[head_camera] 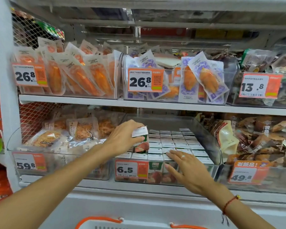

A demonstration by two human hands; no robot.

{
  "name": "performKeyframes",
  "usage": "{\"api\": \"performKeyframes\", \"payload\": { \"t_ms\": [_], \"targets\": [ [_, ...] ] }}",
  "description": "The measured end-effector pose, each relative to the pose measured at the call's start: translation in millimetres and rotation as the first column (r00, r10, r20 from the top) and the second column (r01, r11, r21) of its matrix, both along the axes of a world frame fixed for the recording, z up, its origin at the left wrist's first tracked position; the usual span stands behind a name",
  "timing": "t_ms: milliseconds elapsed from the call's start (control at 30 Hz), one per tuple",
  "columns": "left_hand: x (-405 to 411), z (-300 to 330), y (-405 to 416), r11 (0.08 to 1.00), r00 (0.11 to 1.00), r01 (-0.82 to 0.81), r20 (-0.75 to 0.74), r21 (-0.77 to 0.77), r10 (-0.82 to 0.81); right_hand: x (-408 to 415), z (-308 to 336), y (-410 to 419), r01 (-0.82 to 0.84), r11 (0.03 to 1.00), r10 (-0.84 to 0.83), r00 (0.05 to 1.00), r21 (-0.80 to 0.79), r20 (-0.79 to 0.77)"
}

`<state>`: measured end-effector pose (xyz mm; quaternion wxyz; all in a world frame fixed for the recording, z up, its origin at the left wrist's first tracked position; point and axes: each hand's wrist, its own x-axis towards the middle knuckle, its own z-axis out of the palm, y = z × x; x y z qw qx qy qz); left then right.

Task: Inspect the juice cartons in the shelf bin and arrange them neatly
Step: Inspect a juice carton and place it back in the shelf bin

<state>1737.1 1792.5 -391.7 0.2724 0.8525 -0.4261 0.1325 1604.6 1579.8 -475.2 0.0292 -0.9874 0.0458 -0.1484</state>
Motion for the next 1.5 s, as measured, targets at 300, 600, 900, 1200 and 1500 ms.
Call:
{"api": "performKeyframes", "payload": {
  "t_ms": [300, 600, 900, 1200, 1500],
  "targets": [
    [24, 3, -26, 0.861, 0.998, 0.042, -0.054, 0.507, -0.017, 3, -4, -5, -0.025, 0.997, 0.027, 0.999, -0.067, 0.024],
    [36, -26, -31, 0.874, 0.987, 0.105, -0.159, 0.474, -0.032, 3, -5, -5, -0.031, 0.997, 0.035, 0.998, -0.075, 0.059],
    [19, -32, -17, 0.932, 0.991, 0.027, -0.134, 0.361, 0.023, 0, -3, -3, -0.025, 0.997, 0.028, 0.999, -0.076, 0.038],
    [-2, -75, 57, 0.934, 0.963, -0.202, 0.111, -0.296, 0.244, 29, 27, 12, -0.057, 0.991, 0.048, 0.996, 0.121, 0.082],
    [10, -97, 69, 0.921, 0.986, -0.169, -0.046, -0.351, 0.163, 121, 55, 38, -0.215, 0.968, 0.238, 0.952, 0.131, -0.192]
  ]
}}
